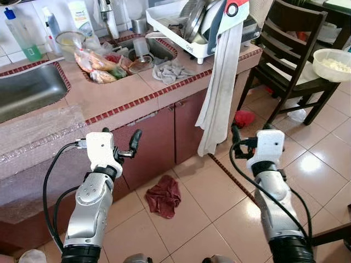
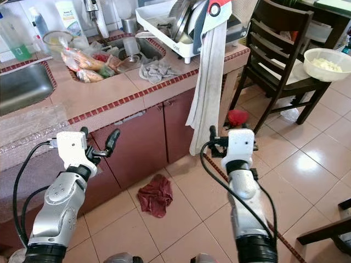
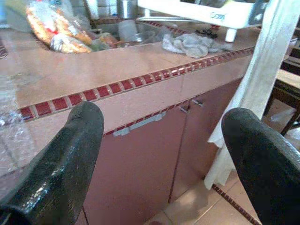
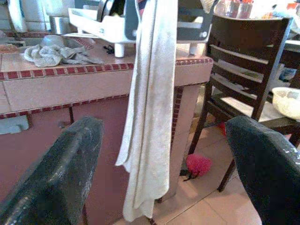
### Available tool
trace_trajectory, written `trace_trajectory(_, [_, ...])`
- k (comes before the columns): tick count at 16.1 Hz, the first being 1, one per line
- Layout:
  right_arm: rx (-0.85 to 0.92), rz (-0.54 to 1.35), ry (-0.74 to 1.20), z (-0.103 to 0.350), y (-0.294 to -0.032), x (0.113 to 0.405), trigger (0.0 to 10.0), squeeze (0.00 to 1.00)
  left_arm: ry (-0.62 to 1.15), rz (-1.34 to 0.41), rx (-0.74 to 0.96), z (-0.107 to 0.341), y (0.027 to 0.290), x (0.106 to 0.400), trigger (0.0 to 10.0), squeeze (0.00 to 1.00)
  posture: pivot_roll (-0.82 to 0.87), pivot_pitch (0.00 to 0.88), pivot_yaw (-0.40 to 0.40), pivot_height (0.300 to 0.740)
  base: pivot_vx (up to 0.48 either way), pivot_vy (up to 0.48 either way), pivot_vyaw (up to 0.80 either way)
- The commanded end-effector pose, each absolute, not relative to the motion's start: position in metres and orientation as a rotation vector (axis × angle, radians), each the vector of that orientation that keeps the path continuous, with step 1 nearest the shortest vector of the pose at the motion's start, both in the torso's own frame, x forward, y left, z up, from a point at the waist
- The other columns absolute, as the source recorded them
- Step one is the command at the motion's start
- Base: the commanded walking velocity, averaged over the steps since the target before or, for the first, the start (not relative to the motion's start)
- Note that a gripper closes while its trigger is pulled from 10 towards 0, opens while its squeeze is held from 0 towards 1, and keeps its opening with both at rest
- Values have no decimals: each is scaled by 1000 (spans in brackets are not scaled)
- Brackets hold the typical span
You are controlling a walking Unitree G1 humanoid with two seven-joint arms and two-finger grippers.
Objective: Kitchen organization
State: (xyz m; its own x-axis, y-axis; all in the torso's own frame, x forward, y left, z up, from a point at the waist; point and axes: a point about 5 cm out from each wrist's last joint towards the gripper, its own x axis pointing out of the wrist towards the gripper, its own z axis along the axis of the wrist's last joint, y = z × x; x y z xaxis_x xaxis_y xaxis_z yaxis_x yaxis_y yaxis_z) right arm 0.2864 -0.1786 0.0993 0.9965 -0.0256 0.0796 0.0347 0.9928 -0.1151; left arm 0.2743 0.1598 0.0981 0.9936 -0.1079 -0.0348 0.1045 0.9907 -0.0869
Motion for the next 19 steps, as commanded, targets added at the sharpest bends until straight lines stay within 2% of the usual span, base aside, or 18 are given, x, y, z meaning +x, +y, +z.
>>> trace_trajectory(1, [-129,-16,-91,102,-175,285,10000,0,55,-96,-76,96,164,273,10000,0,-23,0,69,740,0,0,0])
trace_trajectory(3, [-155,5,-74,100,-172,285,10000,0,61,-106,-72,96,161,274,10000,0,-22,0,70,740,0,0,0])
trace_trajectory(13, [-209,-34,-61,89,-170,279,10000,0,118,-125,-58,87,158,274,10000,0,-25,0,79,740,0,0,796])
trace_trajectory(14, [-159,-65,-48,86,-171,280,10000,0,121,-121,-62,88,159,275,10000,0,-21,0,80,740,0,0,0])
trace_trajectory(16, [-234,-38,-48,83,-168,278,10000,0,119,-118,-70,91,161,275,10000,0,-16,0,82,740,0,0,0])
trace_trajectory(19, [-207,-63,-22,79,-171,279,10000,0,134,-110,-77,89,164,275,10000,0,-6,0,81,740,0,0,0])
